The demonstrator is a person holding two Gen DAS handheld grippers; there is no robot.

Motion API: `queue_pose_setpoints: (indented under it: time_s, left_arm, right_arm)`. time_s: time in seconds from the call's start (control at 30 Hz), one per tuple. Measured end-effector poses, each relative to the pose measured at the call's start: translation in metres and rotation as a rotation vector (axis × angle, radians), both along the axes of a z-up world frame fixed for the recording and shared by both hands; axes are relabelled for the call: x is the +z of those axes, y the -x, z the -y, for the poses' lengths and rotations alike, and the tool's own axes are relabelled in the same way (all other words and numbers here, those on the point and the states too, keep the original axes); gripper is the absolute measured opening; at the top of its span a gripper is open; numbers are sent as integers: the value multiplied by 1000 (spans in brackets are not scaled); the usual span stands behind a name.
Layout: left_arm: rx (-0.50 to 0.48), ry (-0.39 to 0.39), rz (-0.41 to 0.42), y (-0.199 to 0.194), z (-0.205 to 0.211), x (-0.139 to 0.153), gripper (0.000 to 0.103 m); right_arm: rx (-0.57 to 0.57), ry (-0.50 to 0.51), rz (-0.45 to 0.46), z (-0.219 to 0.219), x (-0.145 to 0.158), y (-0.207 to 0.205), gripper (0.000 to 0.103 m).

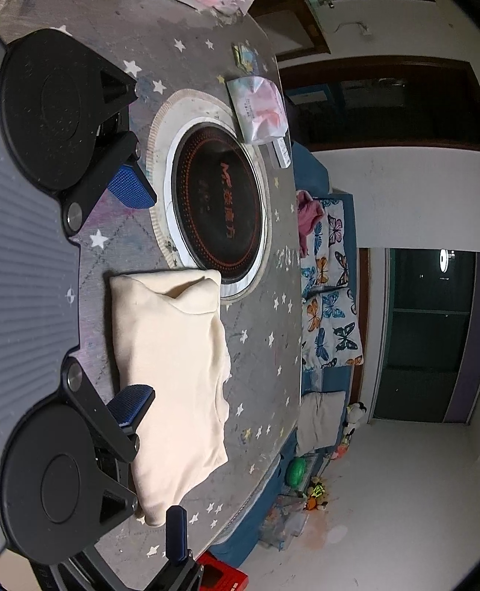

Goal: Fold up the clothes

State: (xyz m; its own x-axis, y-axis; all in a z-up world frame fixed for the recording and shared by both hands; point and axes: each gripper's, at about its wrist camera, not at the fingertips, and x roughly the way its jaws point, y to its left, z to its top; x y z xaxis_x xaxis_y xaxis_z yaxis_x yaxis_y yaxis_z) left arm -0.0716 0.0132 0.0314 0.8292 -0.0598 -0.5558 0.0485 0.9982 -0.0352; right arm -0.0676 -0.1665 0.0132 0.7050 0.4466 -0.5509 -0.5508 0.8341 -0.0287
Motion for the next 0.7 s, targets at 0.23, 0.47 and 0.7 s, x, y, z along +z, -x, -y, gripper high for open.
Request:
queue_pose_setpoints:
  time_s: [0.23, 0.47, 0.7]
  left_arm:
    - [-15, 4, -32, -13, 2, -3, 103]
    - [-21, 11, -55, -25, 1, -4, 103]
    - [-13, 14, -80, -38, -4, -6, 103]
  right_arm:
    - [-8, 16, -12, -3, -1, -4, 103]
    - [-14, 18, -26, -7, -1, -10, 102]
    - [-9, 25, -40, -13, -1, -18, 99]
